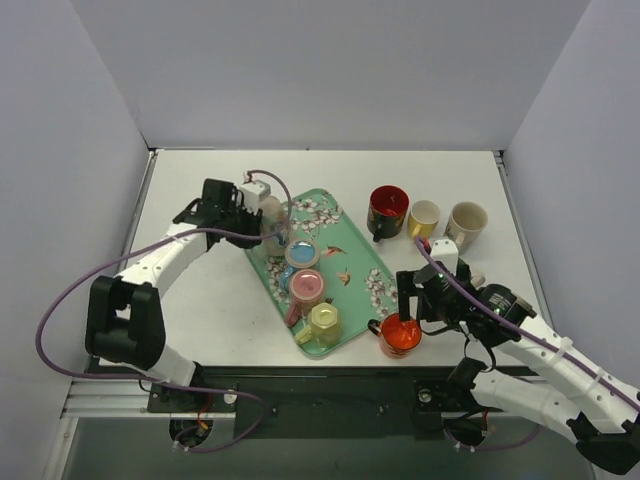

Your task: Turn the mug right side up

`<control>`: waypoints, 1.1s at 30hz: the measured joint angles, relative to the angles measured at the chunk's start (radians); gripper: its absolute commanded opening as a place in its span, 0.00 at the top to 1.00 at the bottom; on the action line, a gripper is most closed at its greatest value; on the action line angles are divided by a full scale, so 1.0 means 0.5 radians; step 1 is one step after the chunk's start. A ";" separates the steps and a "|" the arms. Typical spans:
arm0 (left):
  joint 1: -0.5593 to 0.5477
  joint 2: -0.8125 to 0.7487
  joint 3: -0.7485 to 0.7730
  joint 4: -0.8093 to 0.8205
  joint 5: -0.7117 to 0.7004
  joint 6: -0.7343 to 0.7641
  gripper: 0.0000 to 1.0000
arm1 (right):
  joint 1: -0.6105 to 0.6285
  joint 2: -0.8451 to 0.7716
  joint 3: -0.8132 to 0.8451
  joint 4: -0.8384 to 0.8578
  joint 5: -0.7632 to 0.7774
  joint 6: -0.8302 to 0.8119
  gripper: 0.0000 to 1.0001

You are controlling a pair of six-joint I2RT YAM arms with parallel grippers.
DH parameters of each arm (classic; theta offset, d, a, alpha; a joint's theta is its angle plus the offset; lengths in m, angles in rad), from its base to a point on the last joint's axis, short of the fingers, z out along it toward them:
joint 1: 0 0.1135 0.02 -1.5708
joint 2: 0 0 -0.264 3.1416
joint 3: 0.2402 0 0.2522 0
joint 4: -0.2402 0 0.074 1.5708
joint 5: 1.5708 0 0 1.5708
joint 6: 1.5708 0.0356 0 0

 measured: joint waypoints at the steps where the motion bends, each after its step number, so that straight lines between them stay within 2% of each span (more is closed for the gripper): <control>1: 0.044 -0.006 0.049 -0.031 0.061 -0.052 1.00 | 0.032 0.003 0.025 0.009 0.004 -0.019 0.03; 7: 0.214 -0.130 0.309 -0.066 0.276 -0.335 1.00 | 0.118 0.098 0.282 0.298 -0.011 -0.118 0.00; 12: 0.234 -0.259 0.462 -0.077 0.585 -0.586 1.00 | 0.095 0.275 0.332 0.886 -0.167 -0.101 0.00; 15: 0.250 -0.294 0.526 -0.075 0.830 -0.787 1.00 | 0.085 0.508 0.404 1.286 -0.316 -0.028 0.01; 19: 0.256 -0.352 0.527 -0.063 1.064 -1.014 1.00 | 0.085 0.829 0.536 1.757 -0.466 0.096 0.02; 26: 0.256 -0.397 0.472 0.072 1.343 -1.345 1.00 | 0.042 1.007 0.533 2.351 -0.561 0.341 0.09; 30: 0.249 -0.405 0.369 0.266 1.477 -1.533 1.00 | 0.022 1.077 0.533 2.647 -0.642 0.430 0.22; 31: 0.246 -0.405 0.337 0.314 1.501 -1.585 1.00 | 0.020 1.092 0.533 2.686 -0.649 0.436 0.34; 32: 0.247 -0.405 0.308 0.365 1.519 -1.634 1.00 | 0.018 1.106 0.535 2.718 -0.658 0.442 0.42; 33: 0.248 -0.405 0.285 0.410 1.529 -1.678 1.00 | 0.014 1.120 0.536 2.737 -0.662 0.438 0.63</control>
